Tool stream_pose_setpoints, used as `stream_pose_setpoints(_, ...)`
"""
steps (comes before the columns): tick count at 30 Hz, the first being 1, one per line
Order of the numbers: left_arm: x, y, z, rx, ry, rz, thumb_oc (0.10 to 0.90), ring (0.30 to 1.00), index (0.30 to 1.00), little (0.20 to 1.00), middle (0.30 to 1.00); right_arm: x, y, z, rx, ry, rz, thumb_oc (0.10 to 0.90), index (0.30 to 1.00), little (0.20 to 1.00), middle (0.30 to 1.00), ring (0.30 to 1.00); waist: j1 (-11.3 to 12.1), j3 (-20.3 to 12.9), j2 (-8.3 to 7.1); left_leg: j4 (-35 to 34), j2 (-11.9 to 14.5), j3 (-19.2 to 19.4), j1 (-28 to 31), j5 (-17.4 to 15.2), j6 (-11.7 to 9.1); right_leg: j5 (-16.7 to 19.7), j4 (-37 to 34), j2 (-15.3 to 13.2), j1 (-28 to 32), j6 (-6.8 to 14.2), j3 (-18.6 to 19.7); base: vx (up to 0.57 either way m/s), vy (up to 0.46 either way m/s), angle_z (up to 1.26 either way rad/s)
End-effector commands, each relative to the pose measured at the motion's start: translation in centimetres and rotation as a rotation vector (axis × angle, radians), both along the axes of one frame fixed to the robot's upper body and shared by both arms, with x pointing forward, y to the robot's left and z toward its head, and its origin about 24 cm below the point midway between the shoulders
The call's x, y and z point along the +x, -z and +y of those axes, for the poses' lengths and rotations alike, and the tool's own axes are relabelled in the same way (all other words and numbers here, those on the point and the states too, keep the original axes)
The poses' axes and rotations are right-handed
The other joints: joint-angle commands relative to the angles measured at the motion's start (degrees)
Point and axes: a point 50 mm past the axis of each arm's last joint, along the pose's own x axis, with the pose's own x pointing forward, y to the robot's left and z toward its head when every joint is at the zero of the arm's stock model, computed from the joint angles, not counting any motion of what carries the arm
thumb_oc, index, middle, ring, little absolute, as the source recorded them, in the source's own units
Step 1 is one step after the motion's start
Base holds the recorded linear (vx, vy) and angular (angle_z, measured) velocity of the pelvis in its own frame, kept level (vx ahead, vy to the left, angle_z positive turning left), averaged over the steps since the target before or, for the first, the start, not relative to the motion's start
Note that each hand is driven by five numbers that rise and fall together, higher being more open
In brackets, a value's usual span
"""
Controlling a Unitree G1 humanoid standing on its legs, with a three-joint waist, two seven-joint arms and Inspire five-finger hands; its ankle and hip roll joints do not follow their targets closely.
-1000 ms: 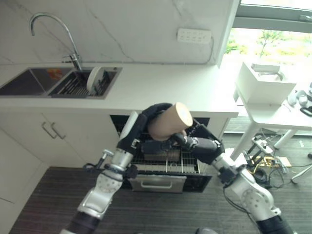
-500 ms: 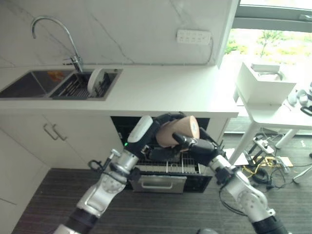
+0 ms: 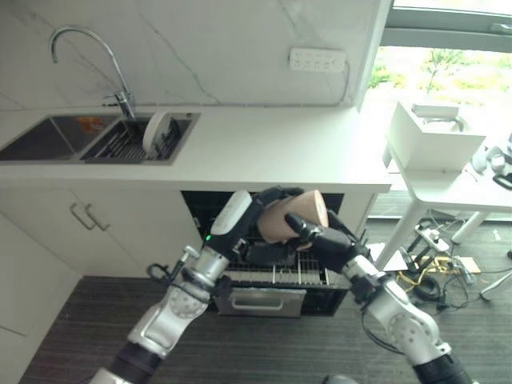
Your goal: Place the dishes in the dishwasher.
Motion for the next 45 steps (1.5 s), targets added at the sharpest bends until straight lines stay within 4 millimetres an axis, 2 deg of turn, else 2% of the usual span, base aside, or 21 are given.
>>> stream_pose_setpoints(1, 0.1, -6.6, -1.7, -0.120, 0.129, -0.330, 0.400, 0.300, 0.300, 0.300, 0.300, 1.5, -6.9, 1.6, 0.087, -0.051, -0.290, 0.400, 0.300, 0.300, 0.300, 0.300, -0.33, -0.96, -1.02, 4.58, -0.07, 1.57, 0.71, -7.20, 2.11, -3.17, -4.96, 0.61, 6.61, 3.47, 2.29, 0.00, 0.000, 0.00)
stream_pose_setpoints(2, 0.1, -6.7, -1.5, -0.143, 0.117, -0.328, 0.400, 0.300, 0.300, 0.300, 0.300, 1.5, -6.8, 1.4, 0.088, -0.038, -0.286, 0.400, 0.300, 0.300, 0.300, 0.300, -0.31, -0.95, -0.99, 4.58, -0.10, 1.55, 0.73, -7.21, 2.14, -3.17, -4.96, 0.64, 6.61, 3.44, 2.30, 0.00, 0.000, 0.00)
stream_pose_setpoints(3, 0.1, -6.8, -1.2, -0.171, 0.102, -0.326, 0.519, 0.479, 0.479, 0.479, 0.479, 1.5, -6.6, 1.3, 0.089, -0.025, -0.283, 0.400, 0.300, 0.300, 0.300, 0.300, -0.27, -0.92, -0.98, 4.58, -0.08, 1.54, 0.72, -7.21, 2.17, -3.20, -4.96, 0.64, 6.62, 3.41, 2.29, 0.00, 0.000, 0.00)
stream_pose_setpoints(4, 0.1, -6.8, -1.0, -0.194, 0.089, -0.327, 0.753, 0.829, 0.829, 0.829, 0.829, 1.5, -6.6, 1.2, 0.091, -0.015, -0.280, 0.400, 0.300, 0.300, 0.300, 0.300, -0.25, -0.92, -0.99, 4.58, -0.11, 1.51, 0.72, -7.21, 2.18, -3.22, -4.96, 0.67, 6.63, 3.37, 2.31, 0.00, 0.000, 0.00)
stream_pose_setpoints(5, 0.1, -6.9, -0.4, -0.248, 0.061, -0.327, 0.800, 0.900, 0.900, 0.900, 0.900, 1.5, -6.4, 0.9, 0.093, 0.003, -0.275, 0.400, 0.300, 0.300, 0.300, 0.300, -0.16, -0.89, -1.04, 4.58, -0.11, 1.46, 0.66, -7.19, 2.21, -3.28, -4.96, 0.69, 6.62, 3.31, 2.34, 0.00, 0.000, 0.00)
stream_pose_setpoints(8, -0.3, -7.2, 1.7, -0.432, -0.012, -0.325, 0.800, 0.900, 0.900, 0.900, 0.900, 1.4, -6.1, -0.3, 0.121, 0.072, -0.259, 0.400, 0.300, 0.300, 0.300, 0.300, 0.14, -0.91, -1.17, 4.58, -0.17, 1.31, 0.65, -7.17, 2.27, -3.44, -4.96, 0.78, 6.80, 3.07, 2.17, 0.00, 0.000, 0.00)
stream_pose_setpoints(10, -0.5, -7.3, 2.7, -0.488, -0.050, -0.332, 0.800, 0.900, 0.900, 0.900, 0.900, 1.4, -6.1, -0.9, 0.144, 0.102, -0.252, 0.400, 0.300, 0.300, 0.300, 0.300, 0.25, -0.93, -1.24, 4.58, -0.19, 1.23, 0.71, -7.20, 2.27, -3.52, -4.96, 0.79, 6.89, 3.00, 2.08, 0.00, 0.000, 0.00)
stream_pose_setpoints(18, -0.9, -6.4, 7.3, -0.605, -0.291, -0.349, 0.800, 0.900, 0.900, 0.900, 0.900, 1.5, -6.6, -4.6, 0.287, 0.292, -0.263, 0.400, 0.300, 0.300, 0.300, 0.300, 0.42, -1.12, -1.17, 4.58, -0.30, 1.12, 0.95, -7.32, 2.44, -3.99, -4.96, 0.88, 7.31, 2.61, 1.81, 0.00, 0.000, 0.00)
stream_pose_setpoints(24, -1.1, -5.8, 8.8, -0.672, -0.346, -0.313, 0.800, 0.900, 0.900, 0.900, 0.900, 1.5, -6.8, -6.2, 0.349, 0.381, -0.281, 0.400, 0.300, 0.300, 0.300, 0.300, 0.66, -1.25, -1.26, 4.58, -0.40, 0.87, 1.00, -7.35, 2.46, -4.12, -4.96, 0.88, 7.54, 2.48, 1.54, 0.01, 0.006, 0.04)
stream_pose_setpoints(26, -1.0, -5.4, 9.3, -0.734, -0.344, -0.272, 0.800, 0.900, 0.900, 0.900, 0.900, 1.5, -6.8, -6.7, 0.376, 0.407, -0.281, 0.400, 0.300, 0.300, 0.300, 0.300, 0.70, -1.32, -1.28, 4.58, -0.40, 0.83, 0.92, -7.33, 2.46, -4.19, -4.96, 0.88, 7.55, 2.44, 1.51, 0.00, 0.008, 0.02)
stream_pose_setpoints(27, -1.0, -4.9, 9.7, -0.820, -0.330, -0.221, 0.800, 0.900, 0.900, 0.900, 0.900, 1.5, -6.7, -7.0, 0.399, 0.417, -0.278, 0.400, 0.300, 0.300, 0.300, 0.300, 0.73, -1.33, -1.33, 4.58, -0.36, 0.72, 0.83, -7.30, 2.42, -4.23, -4.96, 0.88, 7.52, 2.43, 1.50, 0.00, 0.000, 0.00)
stream_pose_setpoints(31, -0.8, -3.7, 9.8, -0.959, -0.286, -0.116, 0.800, 0.900, 0.900, 0.900, 0.900, 1.5, -6.4, -7.1, 0.431, 0.434, -0.262, 0.400, 0.300, 0.300, 0.300, 0.300, 0.80, -1.30, -1.46, 4.58, -0.34, 0.58, 0.81, -7.25, 2.46, -4.23, -4.96, 0.95, 7.56, 2.31, 1.52, 0.00, 0.000, 0.00)
stream_pose_setpoints(34, -0.6, -3.5, 9.4, -0.918, -0.285, -0.097, 0.800, 0.900, 0.900, 0.900, 0.900, 1.6, -6.4, -7.1, 0.395, 0.447, -0.268, 0.400, 0.300, 0.300, 0.300, 0.300, 0.73, -1.21, -1.55, 4.58, -0.31, 0.61, 0.83, -7.20, 2.46, -4.23, -4.96, 1.05, 7.56, 2.25, 1.61, 0.00, 0.000, 0.00)
stream_pose_setpoints(38, 0.2, -2.7, 8.4, -0.737, -0.260, 0.040, 0.800, 0.900, 0.900, 0.900, 0.900, 1.5, -6.1, -7.1, 0.244, 0.449, -0.287, 0.400, 0.300, 0.300, 0.300, 0.300, 0.43, -1.00, -1.28, 4.58, -0.21, 0.75, 0.86, -7.02, 2.41, -4.14, -4.96, 1.15, 7.42, 2.39, 1.97, 0.01, 0.007, 0.00)
stream_pose_setpoints(40, 0.8, -1.3, 8.1, -0.586, -0.280, 0.153, 0.800, 0.900, 0.900, 0.900, 0.900, 1.3, -6.0, -6.9, 0.102, 0.405, -0.326, 0.400, 0.300, 0.300, 0.300, 0.300, 0.00, -0.65, -0.98, 4.58, -0.01, 1.05, 0.85, -6.76, 2.36, -4.00, -4.96, 1.27, 7.21, 2.53, 2.19, 0.07, 0.025, 0.00)
stream_pose_setpoints(45, 1.0, -0.9, 8.0, -0.426, -0.292, 0.200, 0.800, 0.900, 0.900, 0.900, 0.900, 1.0, -6.2, -6.8, -0.003, 0.359, -0.340, 0.400, 0.300, 0.300, 0.300, 0.300, -0.27, 0.08, -0.98, 4.58, 0.37, 1.31, 0.71, -6.42, 2.13, -3.79, -4.96, 1.12, 6.89, 2.83, 2.38, 0.07, 0.011, -0.01)
